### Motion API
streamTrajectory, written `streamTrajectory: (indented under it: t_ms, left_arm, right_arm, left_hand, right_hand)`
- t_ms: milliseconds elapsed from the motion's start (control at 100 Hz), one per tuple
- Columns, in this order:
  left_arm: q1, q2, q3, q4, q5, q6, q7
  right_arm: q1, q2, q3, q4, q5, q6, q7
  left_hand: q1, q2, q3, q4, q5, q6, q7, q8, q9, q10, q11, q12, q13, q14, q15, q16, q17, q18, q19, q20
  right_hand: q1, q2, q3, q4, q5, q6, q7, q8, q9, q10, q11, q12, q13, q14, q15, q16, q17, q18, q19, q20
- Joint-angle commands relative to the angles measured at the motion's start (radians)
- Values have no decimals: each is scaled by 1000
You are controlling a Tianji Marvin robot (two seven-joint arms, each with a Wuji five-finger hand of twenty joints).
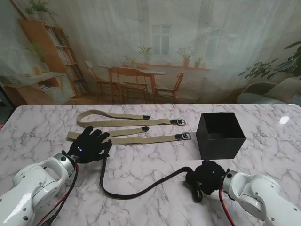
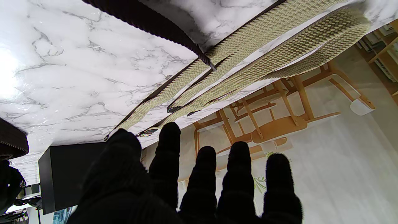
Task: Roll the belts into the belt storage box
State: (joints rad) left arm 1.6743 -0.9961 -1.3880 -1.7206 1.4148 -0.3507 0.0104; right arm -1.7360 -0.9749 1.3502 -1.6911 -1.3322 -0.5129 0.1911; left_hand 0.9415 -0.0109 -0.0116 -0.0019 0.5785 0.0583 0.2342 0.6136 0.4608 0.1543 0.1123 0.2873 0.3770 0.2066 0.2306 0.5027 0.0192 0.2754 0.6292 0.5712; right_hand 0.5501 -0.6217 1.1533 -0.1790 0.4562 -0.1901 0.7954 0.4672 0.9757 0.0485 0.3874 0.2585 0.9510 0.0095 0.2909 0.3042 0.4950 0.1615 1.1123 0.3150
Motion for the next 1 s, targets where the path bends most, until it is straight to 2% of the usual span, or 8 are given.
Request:
streamTrajectory:
  t_ms: [0, 190, 410, 480, 570, 790, 900, 990]
  left_arm:
    - [-1, 1, 4, 3, 0, -2, -14]
    - [-2, 1, 5, 5, 0, -2, -14]
    - [-3, 1, 6, 7, 0, -2, -13]
    - [-2, 1, 6, 7, 0, -1, -13]
    - [-2, 1, 6, 7, 0, 0, -14]
    - [-2, 1, 6, 7, 0, 0, -16]
    - [-4, 0, 7, 7, -2, -1, -16]
    - [-8, 0, 9, 7, -5, -3, -15]
  right_arm:
    - [-5, 0, -8, 24, -5, 14, 12]
    - [-5, -1, -20, 36, -8, 37, -2]
    - [7, -3, -36, 62, 16, 43, -34]
    - [14, -5, -43, 74, 40, 47, -38]
    - [25, -9, -58, 100, 69, 54, -70]
    - [35, -14, -71, 134, 76, 62, -161]
    - [38, -14, -69, 144, 61, 55, -210]
    - [40, -14, -66, 151, 57, 48, -235]
  left_hand:
    - [24, 10, -11, -20, 17, 6, 9, 11, -23, 14, -14, 12, 12, 9, -11, -3, -18, 37, -31, -10]
    - [22, 11, -12, -20, 16, 8, 8, 10, -24, 16, -14, 12, 12, 7, -11, -3, -19, 37, -31, -10]
    - [21, 11, -12, -20, 17, 7, 8, 10, -24, 14, -14, 12, 11, 8, -11, -3, -19, 37, -31, -11]
    - [21, 11, -12, -20, 18, 6, 8, 10, -24, 14, -14, 12, 12, 8, -10, -3, -18, 38, -31, -11]
    - [22, 10, -11, -20, 18, 6, 8, 10, -24, 14, -14, 12, 12, 7, -11, -4, -19, 37, -32, -11]
    - [20, 11, -12, -20, 18, 6, 8, 10, -24, 15, -15, 12, 12, 8, -11, -4, -19, 38, -32, -11]
    - [20, 12, -12, -20, 17, 7, 8, 10, -24, 14, -15, 12, 12, 7, -11, -4, -19, 38, -32, -11]
    - [20, 11, -11, -20, 17, 6, 7, 9, -24, 15, -15, 12, 12, 7, -11, -4, -18, 37, -32, -11]
  right_hand:
    - [-38, -24, -46, -54, 79, -96, 173, 32, -163, 42, -8, 24, 16, 30, 54, 56, -9, 70, 24, 32]
    - [-90, -33, -93, -50, 112, -142, 213, 6, -460, 113, 48, 22, -156, 63, 9, 61, -90, 230, -18, 92]
    - [-93, -45, -70, -52, 181, -76, 298, -132, -622, 149, -59, -52, -296, 113, -75, -43, -167, 278, -121, 56]
    - [-74, -45, -62, -55, 188, -61, 314, -144, -525, 113, -43, -49, -277, 113, -72, -52, -168, 289, -128, 44]
    - [-41, -36, -68, -66, 165, -40, 332, -153, -257, -8, 30, -19, -219, 82, -50, -50, -150, 283, -116, 36]
    - [-39, -1, -82, -72, 84, -81, 272, -86, -8, -35, 410, 234, -62, 37, 79, 59, -93, 213, -29, 68]
    - [-43, 16, -64, -67, 100, -53, 184, -116, 121, -88, 463, 238, 19, -7, 118, 93, -59, 171, 5, 91]
    - [-57, 53, -36, -22, 111, 10, 0, -165, 231, -117, 470, 231, 83, -39, 134, 122, -34, 141, 25, 104]
